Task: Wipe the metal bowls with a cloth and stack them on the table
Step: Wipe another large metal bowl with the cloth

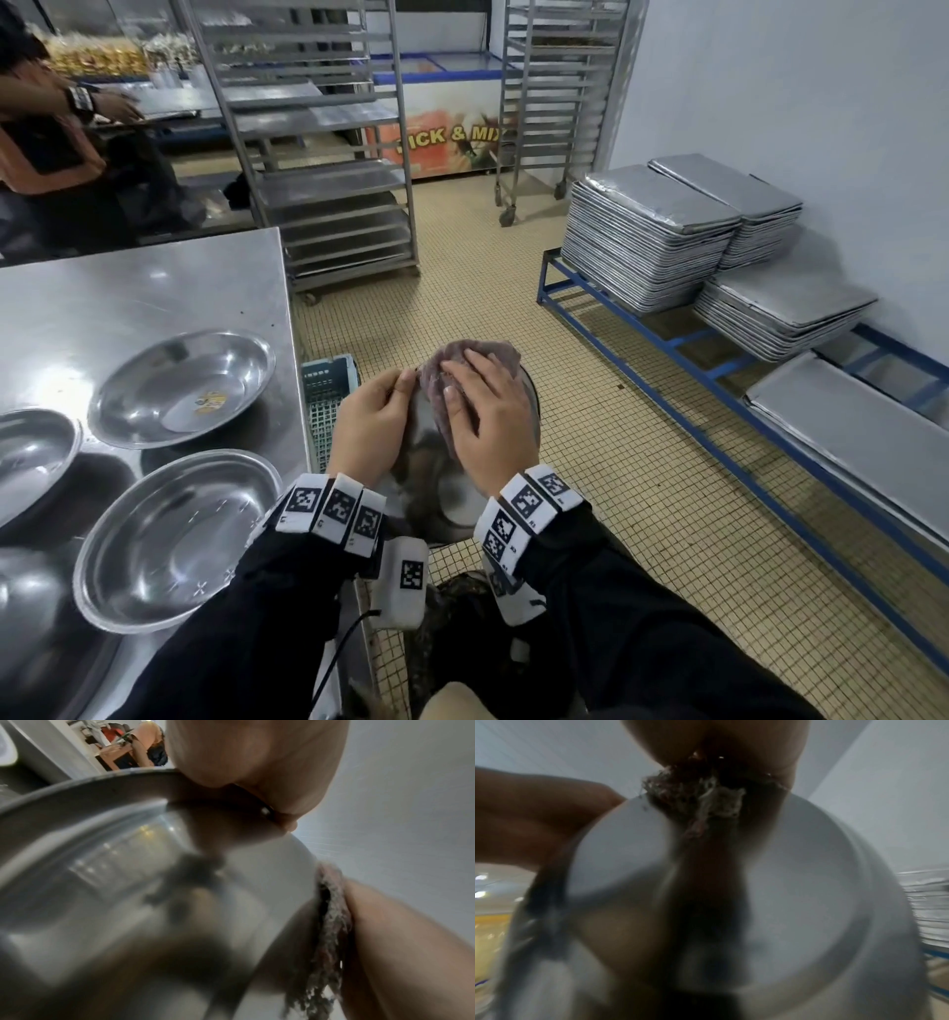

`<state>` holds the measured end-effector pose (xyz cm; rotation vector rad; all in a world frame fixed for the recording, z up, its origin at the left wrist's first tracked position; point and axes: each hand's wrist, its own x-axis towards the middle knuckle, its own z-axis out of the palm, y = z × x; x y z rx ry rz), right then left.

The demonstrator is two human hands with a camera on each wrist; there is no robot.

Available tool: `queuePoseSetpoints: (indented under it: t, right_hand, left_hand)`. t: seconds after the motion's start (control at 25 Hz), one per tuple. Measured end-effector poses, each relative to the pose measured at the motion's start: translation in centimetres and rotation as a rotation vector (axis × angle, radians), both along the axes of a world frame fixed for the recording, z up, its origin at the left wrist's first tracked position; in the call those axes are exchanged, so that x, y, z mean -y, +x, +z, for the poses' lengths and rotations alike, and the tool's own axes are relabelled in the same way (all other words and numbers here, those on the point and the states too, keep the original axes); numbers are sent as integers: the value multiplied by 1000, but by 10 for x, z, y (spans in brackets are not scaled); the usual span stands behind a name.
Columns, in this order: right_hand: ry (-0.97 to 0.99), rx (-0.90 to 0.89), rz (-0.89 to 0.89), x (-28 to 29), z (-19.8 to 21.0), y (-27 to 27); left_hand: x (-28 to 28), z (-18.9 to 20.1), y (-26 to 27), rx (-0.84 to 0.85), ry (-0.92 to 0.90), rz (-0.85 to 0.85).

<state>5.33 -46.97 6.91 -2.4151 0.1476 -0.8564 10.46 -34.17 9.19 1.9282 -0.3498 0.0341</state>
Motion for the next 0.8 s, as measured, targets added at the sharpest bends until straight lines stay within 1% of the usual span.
queuePoseSetpoints:
  t: [0.04,0.08,0.12,0.2,0.24,0.28,0.32,0.4,0.48,0.52,0.56,0.68,0.72,0.8]
  right_hand:
    - [-24,-11,-27,2,-2,1]
    - [8,-34,-50,5,-3,2]
    - [96,-70,-65,10,-4,2]
    - [356,-184,-89,25,-11,1]
    - [441,-242,-105,31,-15,-2]
    - [455,-269,-115,34,-19,-7]
    - [429,-260,-107,33,-20,-13]
    - [296,-173,-33,20,-21,-20]
    - [80,-100,22,0,-22,-19]
    - [8,-77,-2,-7,-19,-16]
    - [-8,-69,-42,-10,-16,-11]
    - [108,-104,-110,3,-3,0]
    - [185,-129,-115,12,-4,3]
    - [422,-145,-142,32,-11,4]
  left_hand:
    - [-2,-1,0,-3,-15,5]
    - [-5,-1,0,-6,-22,13]
    - [-8,-2,-1,-8,-21,26]
    - [-13,-3,-3,-4,-5,58]
    - [-14,-4,-3,0,12,72]
    - [-15,-5,-3,-2,29,83]
    - [-15,-6,-3,-7,38,90]
    - [-12,-7,-3,-21,35,82]
    - [-4,-6,-6,-17,21,42]
    - [1,-5,-8,-3,13,20]
    - [4,-5,-10,18,10,6]
    - [9,-2,-10,78,24,-6]
    - [8,-2,-8,82,27,-2]
    - [4,-7,-3,57,7,22]
